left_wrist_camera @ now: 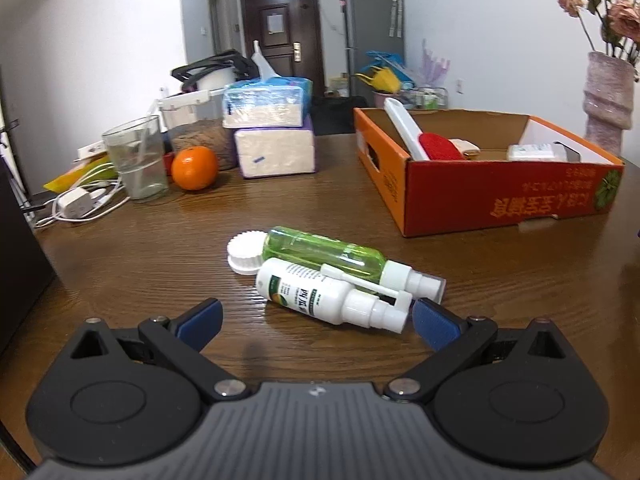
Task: Organize rigid objects
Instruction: 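Grasp the blue bottle cap on the table with the right gripper, then hold the blue cap in the right gripper while the left gripper grasps the white spray bottle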
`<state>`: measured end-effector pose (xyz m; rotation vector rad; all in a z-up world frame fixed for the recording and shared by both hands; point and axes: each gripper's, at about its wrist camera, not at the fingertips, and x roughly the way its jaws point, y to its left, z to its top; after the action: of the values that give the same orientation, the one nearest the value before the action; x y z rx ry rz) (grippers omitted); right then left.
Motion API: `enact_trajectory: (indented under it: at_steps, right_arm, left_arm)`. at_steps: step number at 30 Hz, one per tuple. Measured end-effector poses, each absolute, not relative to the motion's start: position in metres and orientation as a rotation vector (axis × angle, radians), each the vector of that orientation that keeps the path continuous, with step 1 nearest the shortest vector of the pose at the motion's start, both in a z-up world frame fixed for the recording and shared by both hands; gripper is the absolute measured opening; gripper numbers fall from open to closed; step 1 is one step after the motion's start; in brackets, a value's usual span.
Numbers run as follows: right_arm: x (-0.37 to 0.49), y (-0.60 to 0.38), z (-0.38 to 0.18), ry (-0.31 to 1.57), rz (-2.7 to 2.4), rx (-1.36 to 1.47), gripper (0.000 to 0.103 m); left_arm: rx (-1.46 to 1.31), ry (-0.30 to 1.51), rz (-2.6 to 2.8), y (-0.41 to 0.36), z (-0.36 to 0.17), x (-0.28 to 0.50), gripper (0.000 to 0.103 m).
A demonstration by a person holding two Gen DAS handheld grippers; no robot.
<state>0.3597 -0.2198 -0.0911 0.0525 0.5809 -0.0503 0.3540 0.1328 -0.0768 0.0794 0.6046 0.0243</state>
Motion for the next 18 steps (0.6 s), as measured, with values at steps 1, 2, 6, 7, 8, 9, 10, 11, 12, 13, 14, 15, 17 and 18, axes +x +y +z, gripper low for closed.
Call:
enact_trajectory:
  at_steps: [1,2,6,7,8,9,10,11,12,13,14,15,17,18]
  right_arm:
    - [0.358,-0.22,-0.091,0.58,-0.053,0.053,0.051]
    - [0.356,-0.22,-0.091,0.579,-0.057,0.055,0.051]
    - [0.351,-0.219,-0.09,0.576,-0.069,0.059,0.051]
    - [0.35,-0.218,-0.09,0.575,-0.071,0.059,0.051]
    - [0.348,-0.218,-0.09,0.574,-0.074,0.06,0.051]
    - [0.346,-0.217,-0.09,0.571,-0.077,0.06,0.051]
    - [0.344,-0.216,-0.09,0.568,-0.08,0.06,0.051]
    - [0.342,-0.216,-0.09,0.564,-0.083,0.06,0.051]
    - [0.34,-0.215,-0.089,0.562,-0.086,0.062,0.051]
    - [0.338,-0.215,-0.089,0.56,-0.09,0.065,0.051]
    - [0.335,-0.215,-0.089,0.558,-0.093,0.069,0.051]
    - [0.333,-0.215,-0.088,0.556,-0.097,0.072,0.051]
    - [0.33,-0.214,-0.088,0.552,-0.103,0.074,0.051]
    - [0.329,-0.214,-0.088,0.55,-0.107,0.073,0.051]
  left_arm:
    - [0.082,0.605,0.014,0.133,-0.077,0.355,0.103]
    - [0.084,0.602,0.001,0.133,-0.077,0.355,0.103]
    - [0.109,0.606,-0.047,0.134,-0.081,0.359,0.103]
    - [0.117,0.609,-0.054,0.134,-0.082,0.361,0.103]
    - [0.124,0.613,-0.062,0.134,-0.082,0.362,0.103]
    - [0.126,0.615,-0.065,0.135,-0.083,0.364,0.103]
    - [0.127,0.619,-0.069,0.137,-0.084,0.366,0.103]
    - [0.125,0.622,-0.073,0.138,-0.084,0.367,0.103]
    - [0.122,0.623,-0.079,0.139,-0.084,0.369,0.103]
    - [0.122,0.624,-0.085,0.141,-0.084,0.37,0.103]
    - [0.123,0.625,-0.089,0.142,-0.085,0.371,0.103]
    - [0.125,0.625,-0.095,0.144,-0.085,0.371,0.103]
    - [0.13,0.628,-0.108,0.146,-0.086,0.375,0.103]
    - [0.131,0.629,-0.115,0.147,-0.086,0.376,0.103]
